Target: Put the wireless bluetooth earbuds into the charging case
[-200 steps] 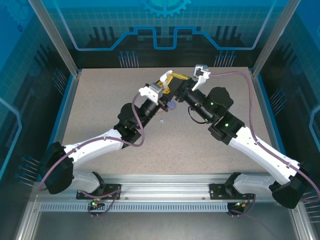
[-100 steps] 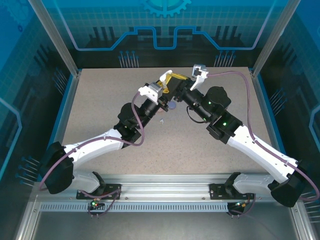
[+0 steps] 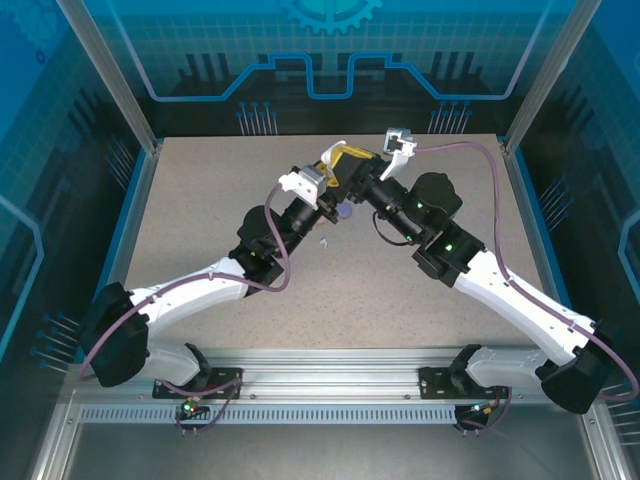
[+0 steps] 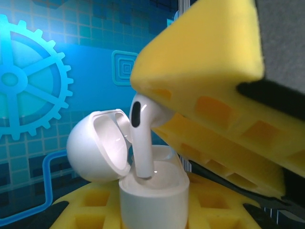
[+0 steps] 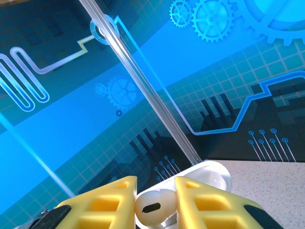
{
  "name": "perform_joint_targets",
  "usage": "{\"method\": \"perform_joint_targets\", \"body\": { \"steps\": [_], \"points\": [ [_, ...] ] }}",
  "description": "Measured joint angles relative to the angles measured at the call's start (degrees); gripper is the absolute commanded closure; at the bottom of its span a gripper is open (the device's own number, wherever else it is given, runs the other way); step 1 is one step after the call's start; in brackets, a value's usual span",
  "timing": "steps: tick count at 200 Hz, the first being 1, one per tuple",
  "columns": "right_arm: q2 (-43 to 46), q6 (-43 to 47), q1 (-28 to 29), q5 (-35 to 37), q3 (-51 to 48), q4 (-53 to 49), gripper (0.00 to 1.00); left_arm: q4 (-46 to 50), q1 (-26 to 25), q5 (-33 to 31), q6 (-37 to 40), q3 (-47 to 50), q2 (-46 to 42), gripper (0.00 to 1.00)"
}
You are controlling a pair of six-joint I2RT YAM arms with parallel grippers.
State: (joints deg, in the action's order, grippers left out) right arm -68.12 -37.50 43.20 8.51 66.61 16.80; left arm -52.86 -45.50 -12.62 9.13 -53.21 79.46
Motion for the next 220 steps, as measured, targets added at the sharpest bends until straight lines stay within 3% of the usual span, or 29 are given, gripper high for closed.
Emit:
{"method": "perform_joint_targets", "body": {
  "steps": [220],
  "points": [
    [1.6, -1.92, 0.0, 0.2, -2.27, -2.08, 0.77, 2.23, -0.11, -0.02, 0.09, -0.33, 0.44, 1.0]
  ]
}}
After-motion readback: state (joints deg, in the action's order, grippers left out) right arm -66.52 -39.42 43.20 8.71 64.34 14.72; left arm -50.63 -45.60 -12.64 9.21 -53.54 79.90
